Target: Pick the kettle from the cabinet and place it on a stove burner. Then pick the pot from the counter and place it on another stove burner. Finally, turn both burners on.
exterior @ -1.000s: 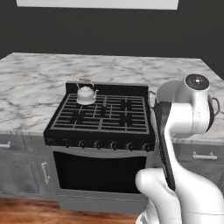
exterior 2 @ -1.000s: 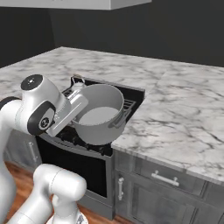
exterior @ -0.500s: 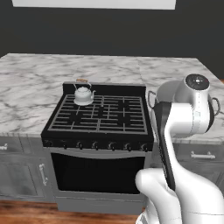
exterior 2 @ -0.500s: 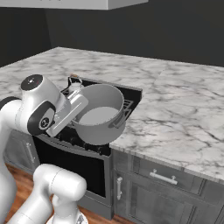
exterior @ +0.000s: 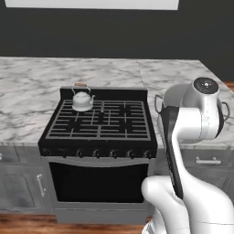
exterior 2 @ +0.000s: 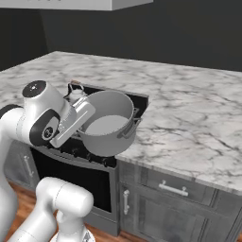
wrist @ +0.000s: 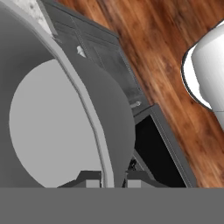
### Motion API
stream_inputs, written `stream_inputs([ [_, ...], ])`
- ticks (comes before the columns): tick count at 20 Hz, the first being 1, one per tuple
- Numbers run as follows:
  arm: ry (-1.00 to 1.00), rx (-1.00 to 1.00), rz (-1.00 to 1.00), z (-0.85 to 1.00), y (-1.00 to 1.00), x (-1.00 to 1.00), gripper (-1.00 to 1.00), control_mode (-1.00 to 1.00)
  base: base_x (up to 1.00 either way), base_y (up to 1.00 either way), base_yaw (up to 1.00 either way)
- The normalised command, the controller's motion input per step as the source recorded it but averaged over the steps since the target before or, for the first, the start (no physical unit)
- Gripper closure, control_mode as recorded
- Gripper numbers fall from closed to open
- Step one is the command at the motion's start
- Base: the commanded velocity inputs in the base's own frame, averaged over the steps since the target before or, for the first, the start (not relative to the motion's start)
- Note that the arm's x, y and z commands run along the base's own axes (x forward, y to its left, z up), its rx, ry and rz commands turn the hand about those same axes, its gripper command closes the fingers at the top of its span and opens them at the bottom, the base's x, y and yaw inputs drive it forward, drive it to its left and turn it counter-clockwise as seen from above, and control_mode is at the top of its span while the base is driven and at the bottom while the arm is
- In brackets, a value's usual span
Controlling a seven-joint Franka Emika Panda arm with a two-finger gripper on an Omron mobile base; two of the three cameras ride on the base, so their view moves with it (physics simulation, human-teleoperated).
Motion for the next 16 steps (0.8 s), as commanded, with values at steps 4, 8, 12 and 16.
stream_inputs([
  [4,0.00,0.00,0.00,0.00,0.00,0.00,1.00,1.00,0.10,0.00,-0.06],
  [8,0.00,0.00,0.00,0.00,0.00,0.00,1.00,1.00,0.16,0.00,0.00],
  [12,0.00,0.00,0.00,0.00,0.00,0.00,1.00,1.00,0.23,0.00,0.00],
  [16,0.00,0.00,0.00,0.00,0.00,0.00,1.00,1.00,0.25,0.00,0.00],
])
